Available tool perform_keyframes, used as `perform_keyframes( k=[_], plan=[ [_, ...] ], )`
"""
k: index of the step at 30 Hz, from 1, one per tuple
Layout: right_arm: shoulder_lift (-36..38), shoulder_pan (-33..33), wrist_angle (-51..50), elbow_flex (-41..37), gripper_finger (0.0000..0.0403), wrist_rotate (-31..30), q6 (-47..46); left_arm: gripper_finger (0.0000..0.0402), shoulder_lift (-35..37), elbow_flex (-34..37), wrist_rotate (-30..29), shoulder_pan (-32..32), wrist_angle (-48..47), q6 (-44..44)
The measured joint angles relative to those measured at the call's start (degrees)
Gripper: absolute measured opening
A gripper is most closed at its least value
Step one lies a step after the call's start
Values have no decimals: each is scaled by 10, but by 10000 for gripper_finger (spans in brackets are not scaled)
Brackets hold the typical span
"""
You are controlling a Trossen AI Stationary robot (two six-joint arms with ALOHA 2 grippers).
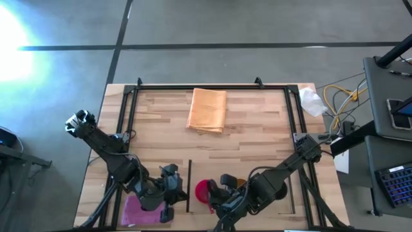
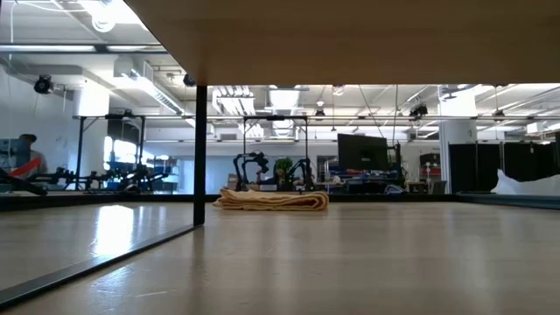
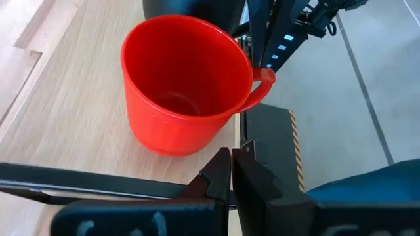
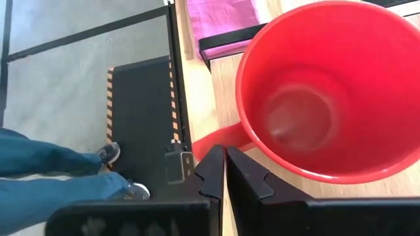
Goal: Stack small to large cups/mugs on shelf
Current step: Put the red mug on the shelf
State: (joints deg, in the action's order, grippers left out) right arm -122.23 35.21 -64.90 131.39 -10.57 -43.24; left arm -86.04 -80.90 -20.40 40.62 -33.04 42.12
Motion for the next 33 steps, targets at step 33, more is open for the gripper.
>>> perform_keyframes(
  k=[33],
  plan=[
    [34, -8, -9, 36, 8, -45, 3, 0, -3, 9, -18, -6, 51, -6]
  ],
)
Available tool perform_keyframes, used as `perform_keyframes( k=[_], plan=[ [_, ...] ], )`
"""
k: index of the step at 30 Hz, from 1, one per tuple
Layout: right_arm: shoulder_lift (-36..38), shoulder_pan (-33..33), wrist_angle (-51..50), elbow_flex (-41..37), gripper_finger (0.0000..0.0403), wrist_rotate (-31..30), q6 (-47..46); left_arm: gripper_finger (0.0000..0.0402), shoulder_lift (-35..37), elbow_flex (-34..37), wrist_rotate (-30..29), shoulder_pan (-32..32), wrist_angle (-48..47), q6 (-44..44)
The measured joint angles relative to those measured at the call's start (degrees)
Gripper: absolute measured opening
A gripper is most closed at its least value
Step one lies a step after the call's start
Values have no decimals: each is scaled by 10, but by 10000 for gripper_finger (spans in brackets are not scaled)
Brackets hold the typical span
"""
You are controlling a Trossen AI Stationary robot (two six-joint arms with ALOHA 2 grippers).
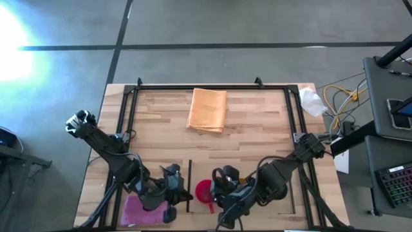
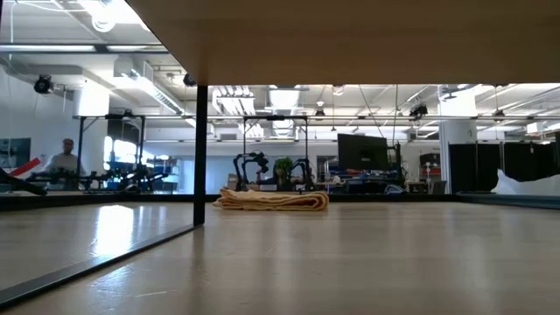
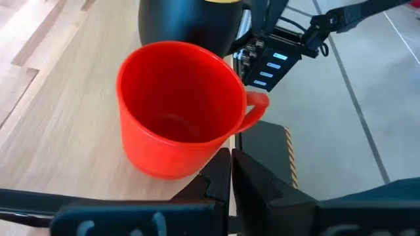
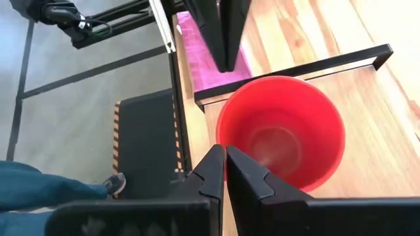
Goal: Stack small to large cups/mugs on shelf
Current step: Put the red mug on the shelf
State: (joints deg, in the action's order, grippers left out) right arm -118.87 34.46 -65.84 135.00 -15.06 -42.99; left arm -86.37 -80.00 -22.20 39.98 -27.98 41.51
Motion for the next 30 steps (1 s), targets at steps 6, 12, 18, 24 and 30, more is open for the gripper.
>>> perform_keyframes(
  k=[6, 12, 18, 24, 30],
  plan=[
    [0, 0, 0, 0, 8, 0, 2, 0, 0, 8, -8, -10, 0, -2],
    [0, 0, 0, 0, 9, 0, -2, 0, 0, 9, -8, -22, -1, -18],
    [0, 0, 0, 0, 9, 0, -5, 0, 0, 9, -7, -36, -12, -34],
    [0, 0, 0, 0, 9, 0, -5, 0, 0, 9, -1, -44, -19, -53],
    [0, 0, 0, 0, 9, 0, -5, 0, 0, 9, 7, -51, -21, -66]
  ],
)
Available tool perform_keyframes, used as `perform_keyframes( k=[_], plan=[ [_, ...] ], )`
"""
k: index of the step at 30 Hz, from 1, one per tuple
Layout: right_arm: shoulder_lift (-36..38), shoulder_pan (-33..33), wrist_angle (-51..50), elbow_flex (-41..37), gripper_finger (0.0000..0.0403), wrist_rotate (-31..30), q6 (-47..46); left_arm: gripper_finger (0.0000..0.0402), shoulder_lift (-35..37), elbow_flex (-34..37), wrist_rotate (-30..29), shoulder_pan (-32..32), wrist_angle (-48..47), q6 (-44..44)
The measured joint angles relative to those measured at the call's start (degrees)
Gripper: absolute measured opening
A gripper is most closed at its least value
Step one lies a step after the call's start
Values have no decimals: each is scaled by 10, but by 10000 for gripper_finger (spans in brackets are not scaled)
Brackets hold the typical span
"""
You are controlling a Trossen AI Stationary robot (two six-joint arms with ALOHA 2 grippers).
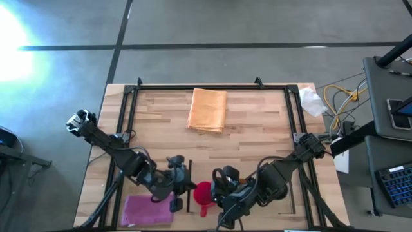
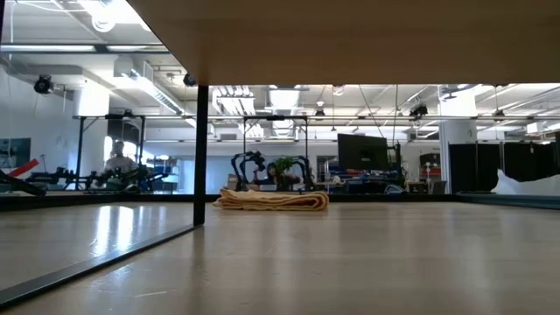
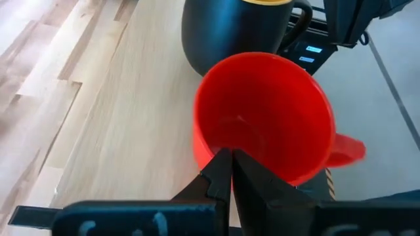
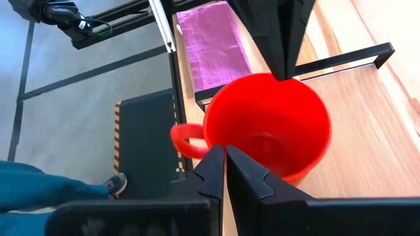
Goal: Stack small to large cups/mugs on shelf
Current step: Put the red mug on the shelf
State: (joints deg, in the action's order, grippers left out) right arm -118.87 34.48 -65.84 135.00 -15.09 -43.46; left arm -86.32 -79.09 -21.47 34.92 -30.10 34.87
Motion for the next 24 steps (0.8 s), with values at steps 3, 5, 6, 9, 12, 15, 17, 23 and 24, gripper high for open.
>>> perform_keyframes(
  k=[3, 5, 6, 9, 12, 15, 17, 23, 24],
  plan=[
    [0, 0, -1, 0, 9, 0, 0, 0, 0, 0, 0, -1, 0, -3],
    [0, 0, -3, 0, 9, 0, 0, 0, 0, 0, 0, -1, 2, -3],
    [0, 0, -4, 0, 9, 0, 0, 0, 0, 0, 1, -1, 4, -3],
    [0, 0, -8, 0, 9, 0, 0, 0, 1, -2, 1, -1, 10, -4],
    [0, 0, -16, 0, 9, 0, 0, 0, 2, -9, 1, -1, 12, -4],
    [0, 0, -16, 0, 9, 0, 0, 0, 2, -17, 2, -1, 12, -8],
    [0, 0, -16, 0, 9, 0, 0, 0, 2, -22, 2, 0, 13, -8],
    [0, 0, -16, 0, 9, 0, -10, 0, 3, -22, 2, 2, 8, -8],
    [0, 0, -16, 0, 9, 0, -11, 0, 3, -22, 2, 4, 6, -8]
  ],
)
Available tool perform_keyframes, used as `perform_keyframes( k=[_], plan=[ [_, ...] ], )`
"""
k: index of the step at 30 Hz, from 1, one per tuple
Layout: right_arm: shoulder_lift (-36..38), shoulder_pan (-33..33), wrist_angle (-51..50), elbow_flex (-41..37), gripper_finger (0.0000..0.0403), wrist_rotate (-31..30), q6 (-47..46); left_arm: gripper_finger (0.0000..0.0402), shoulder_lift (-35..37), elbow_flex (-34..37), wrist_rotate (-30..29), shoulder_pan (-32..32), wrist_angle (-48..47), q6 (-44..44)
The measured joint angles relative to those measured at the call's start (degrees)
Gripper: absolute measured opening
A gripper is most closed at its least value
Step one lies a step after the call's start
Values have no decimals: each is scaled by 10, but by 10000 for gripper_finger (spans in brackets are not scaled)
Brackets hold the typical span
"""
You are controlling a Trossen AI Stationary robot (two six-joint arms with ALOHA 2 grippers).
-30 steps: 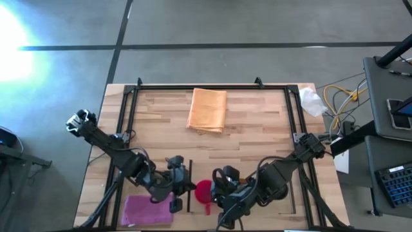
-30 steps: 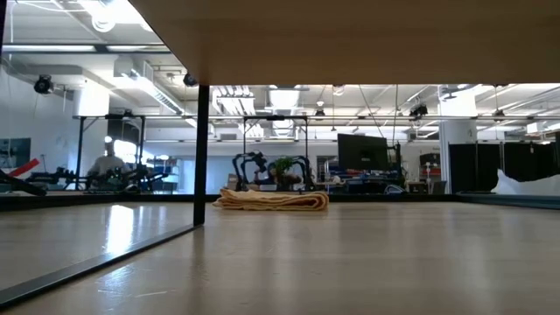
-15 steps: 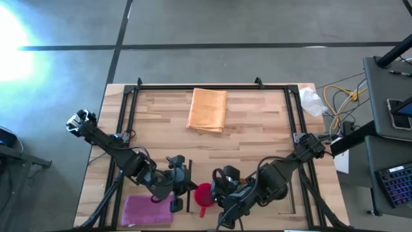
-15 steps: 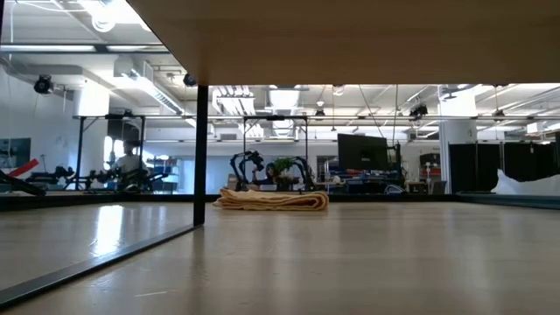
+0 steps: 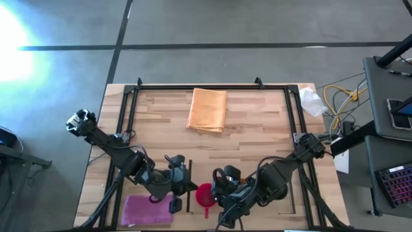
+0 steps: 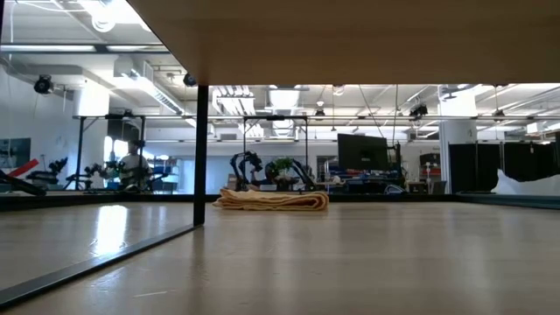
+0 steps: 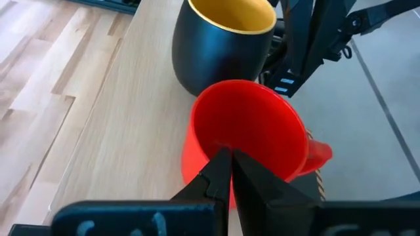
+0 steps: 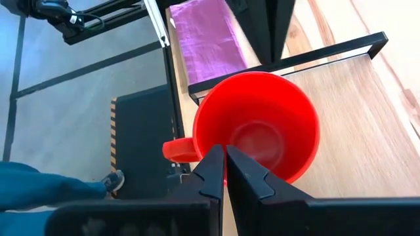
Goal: Stack small to large cups/mugs on shelf
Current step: Put the red mug on the shelf
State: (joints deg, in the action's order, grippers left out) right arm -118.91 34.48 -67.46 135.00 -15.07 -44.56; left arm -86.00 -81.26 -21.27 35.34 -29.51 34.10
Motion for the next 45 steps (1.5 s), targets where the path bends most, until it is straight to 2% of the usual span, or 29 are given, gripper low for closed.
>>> perform_keyframes(
  k=[9, 17, 24, 33, 45],
  plan=[
    [0, 9, 3, 0, 9, 5, -31, 0, 6, -2, -3, 51, 28, 1],
    [-1, 53, 4, 0, 9, 15, -124, 0, 7, 7, -53, 109, 43, 31],
    [-14, 56, 10, 0, 9, 12, -181, 0, -15, 17, -56, 113, 84, 45],
    [-39, 49, 22, 0, 9, -5, -191, 0, -61, 19, -56, 113, 129, 43],
    [-55, 26, 22, -1, 9, -15, -210, 0, -68, 20, -56, 104, 126, 41]
  ],
)
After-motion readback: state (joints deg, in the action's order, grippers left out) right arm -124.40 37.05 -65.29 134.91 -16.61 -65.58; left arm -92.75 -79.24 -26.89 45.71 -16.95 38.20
